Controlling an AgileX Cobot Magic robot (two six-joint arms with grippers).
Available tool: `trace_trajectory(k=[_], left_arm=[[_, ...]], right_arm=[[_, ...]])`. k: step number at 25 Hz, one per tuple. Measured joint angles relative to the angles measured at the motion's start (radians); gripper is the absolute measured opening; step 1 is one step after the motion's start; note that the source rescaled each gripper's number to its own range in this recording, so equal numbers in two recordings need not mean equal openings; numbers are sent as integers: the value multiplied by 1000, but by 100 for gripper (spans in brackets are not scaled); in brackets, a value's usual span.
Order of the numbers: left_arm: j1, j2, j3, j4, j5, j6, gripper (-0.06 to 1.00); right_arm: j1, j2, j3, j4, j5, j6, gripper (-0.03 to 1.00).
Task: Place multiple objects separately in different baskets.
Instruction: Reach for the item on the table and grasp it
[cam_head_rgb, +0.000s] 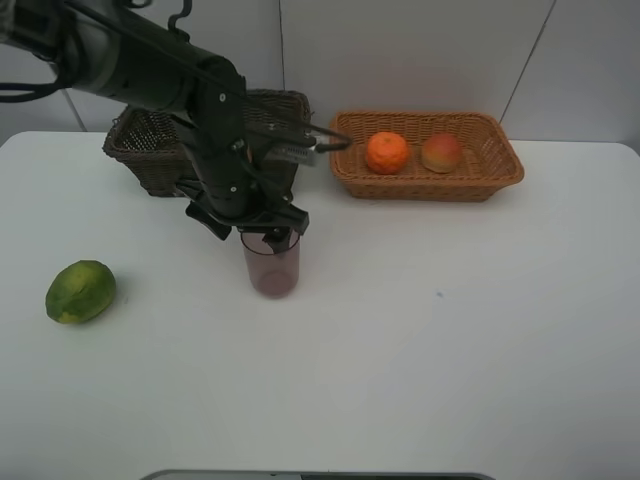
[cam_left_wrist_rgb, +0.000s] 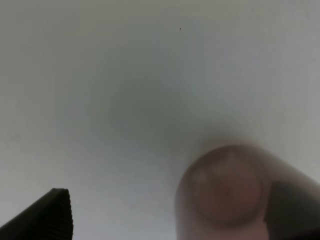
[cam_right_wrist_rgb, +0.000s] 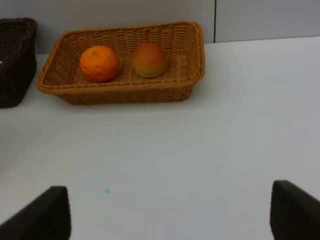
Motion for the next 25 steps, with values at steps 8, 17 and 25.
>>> trace_trajectory(k=[8, 17, 25], left_arm=[[0, 28, 6, -3, -10, 0, 93], [0, 48, 6, -18, -3, -1, 15], [0, 48, 6, -18, -4, -2, 0]], right_arm=[[0, 0, 0, 0, 0, 0, 73], [0, 0, 0, 0, 0, 0, 73], [0, 0, 0, 0, 0, 0, 73]])
